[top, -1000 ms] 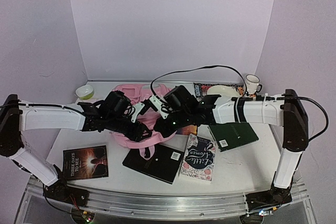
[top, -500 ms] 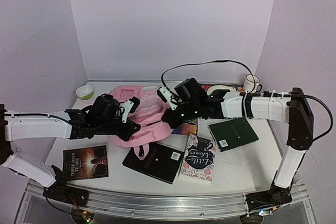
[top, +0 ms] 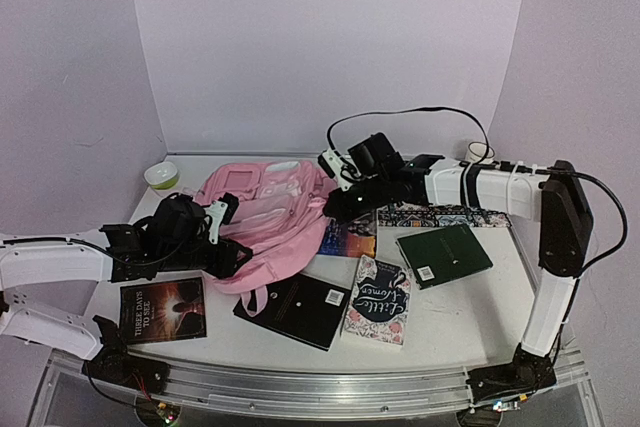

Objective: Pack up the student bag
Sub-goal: Unzip the largest pocket of the student bag.

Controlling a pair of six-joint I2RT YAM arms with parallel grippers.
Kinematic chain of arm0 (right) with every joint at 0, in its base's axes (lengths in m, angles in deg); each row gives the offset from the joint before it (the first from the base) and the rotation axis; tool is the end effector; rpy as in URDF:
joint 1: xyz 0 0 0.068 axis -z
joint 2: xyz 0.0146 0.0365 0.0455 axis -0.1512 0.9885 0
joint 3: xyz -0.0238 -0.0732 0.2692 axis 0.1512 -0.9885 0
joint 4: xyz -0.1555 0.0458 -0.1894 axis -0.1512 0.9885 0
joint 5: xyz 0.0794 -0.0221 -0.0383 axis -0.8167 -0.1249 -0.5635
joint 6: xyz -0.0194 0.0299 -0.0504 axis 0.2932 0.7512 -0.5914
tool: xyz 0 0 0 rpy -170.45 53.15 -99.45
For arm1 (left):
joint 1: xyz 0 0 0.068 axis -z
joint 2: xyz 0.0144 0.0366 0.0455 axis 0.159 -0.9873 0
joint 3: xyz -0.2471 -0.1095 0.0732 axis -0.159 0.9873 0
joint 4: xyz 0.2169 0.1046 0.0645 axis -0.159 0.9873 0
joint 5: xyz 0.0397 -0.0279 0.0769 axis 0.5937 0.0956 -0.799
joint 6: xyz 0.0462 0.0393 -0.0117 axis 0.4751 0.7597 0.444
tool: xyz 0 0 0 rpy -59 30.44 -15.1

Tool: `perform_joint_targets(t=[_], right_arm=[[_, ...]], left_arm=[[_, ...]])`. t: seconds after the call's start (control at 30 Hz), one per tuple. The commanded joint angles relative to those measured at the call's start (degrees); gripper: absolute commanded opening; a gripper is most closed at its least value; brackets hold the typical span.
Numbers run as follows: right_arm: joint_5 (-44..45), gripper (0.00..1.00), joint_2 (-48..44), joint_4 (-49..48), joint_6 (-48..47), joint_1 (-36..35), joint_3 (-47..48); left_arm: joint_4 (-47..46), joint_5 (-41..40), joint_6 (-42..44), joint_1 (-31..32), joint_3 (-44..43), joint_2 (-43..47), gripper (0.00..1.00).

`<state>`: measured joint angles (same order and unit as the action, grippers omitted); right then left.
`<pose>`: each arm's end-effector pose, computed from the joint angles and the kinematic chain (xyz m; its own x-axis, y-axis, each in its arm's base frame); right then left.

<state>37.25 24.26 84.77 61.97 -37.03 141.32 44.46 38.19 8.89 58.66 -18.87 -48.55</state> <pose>0.3064 0.3225 0.2808 -0.4002 -0.1828 -0.8980 -0.7345 0.6500 0.1950 0.1521 -0.1730 0.2268 -0.6129 0.1984 -0.7649 0.5453 0.8067 -0.2277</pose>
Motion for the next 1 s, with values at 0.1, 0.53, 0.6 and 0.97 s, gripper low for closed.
perform_joint_targets(t=[0.1,0.53,0.6,0.97], right_arm=[[-3.2,0.00,-2.0,-1.7,-0.8,-3.0,3.1],[-3.5,0.00,-2.6,-2.0,-1.4,-3.9,3.2],[-3.4,0.00,-2.7,-2.0,-1.6,-3.9,3.3],[-2.9,0.00,-1.7,-2.0,-2.0,-3.9,3.9]], left_arm=[[-0.1,3.7,3.2,-0.4,-9.2,-2.9,0.66],[-0.1,6.5,6.7,-0.3,-20.2,-21.1,0.66],[-0.1,5.4,6.7,-0.3,-20.2,-21.9,0.60],[0.1,5.6,6.5,1.8,-20.4,-21.3,0.58]])
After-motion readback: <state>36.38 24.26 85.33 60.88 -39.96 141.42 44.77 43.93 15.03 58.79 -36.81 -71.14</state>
